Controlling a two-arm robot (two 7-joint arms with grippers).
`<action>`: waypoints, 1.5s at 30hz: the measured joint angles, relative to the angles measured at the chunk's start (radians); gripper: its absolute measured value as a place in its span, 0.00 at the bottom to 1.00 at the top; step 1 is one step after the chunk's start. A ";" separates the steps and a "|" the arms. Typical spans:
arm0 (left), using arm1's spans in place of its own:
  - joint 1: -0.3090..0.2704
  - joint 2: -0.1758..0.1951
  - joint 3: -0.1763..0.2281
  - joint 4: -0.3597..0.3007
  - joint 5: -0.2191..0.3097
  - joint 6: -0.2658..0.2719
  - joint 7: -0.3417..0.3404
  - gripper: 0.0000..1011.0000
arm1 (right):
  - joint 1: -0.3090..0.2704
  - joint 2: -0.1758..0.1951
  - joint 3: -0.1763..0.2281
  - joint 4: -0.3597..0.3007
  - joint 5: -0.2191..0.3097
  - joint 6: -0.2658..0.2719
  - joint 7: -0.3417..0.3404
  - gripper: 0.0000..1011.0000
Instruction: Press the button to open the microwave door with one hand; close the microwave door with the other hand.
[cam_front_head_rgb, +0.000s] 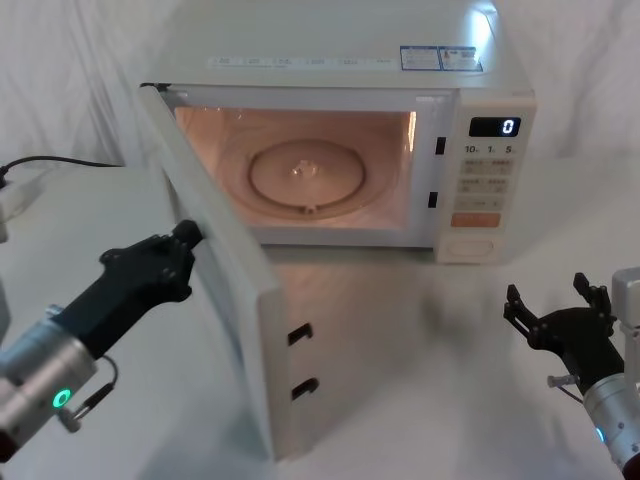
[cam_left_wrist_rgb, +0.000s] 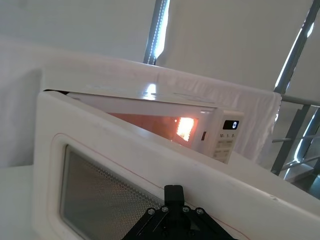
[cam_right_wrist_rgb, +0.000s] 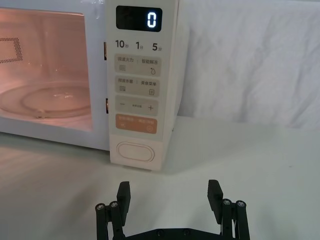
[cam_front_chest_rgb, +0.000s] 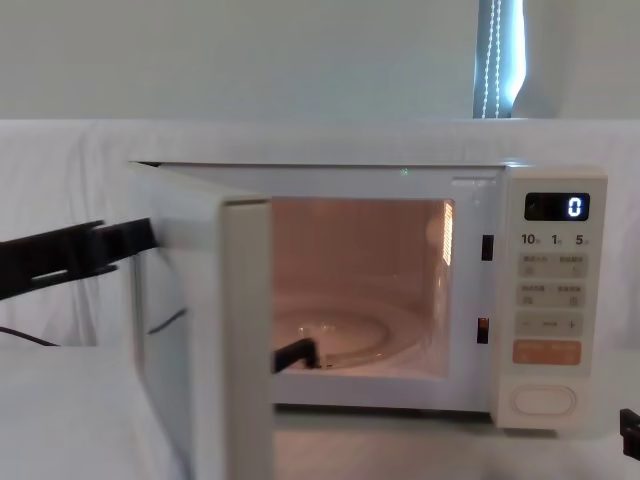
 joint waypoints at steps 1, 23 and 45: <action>-0.006 -0.001 0.005 0.004 0.000 0.000 0.002 0.00 | 0.000 0.000 0.000 0.000 0.000 0.000 0.000 0.99; -0.238 -0.076 0.190 0.206 0.136 -0.026 0.097 0.00 | 0.000 0.000 0.000 0.000 0.000 0.000 0.000 0.99; -0.380 -0.177 0.246 0.313 0.199 -0.028 0.109 0.00 | 0.000 0.000 0.000 0.000 0.000 0.000 0.000 0.99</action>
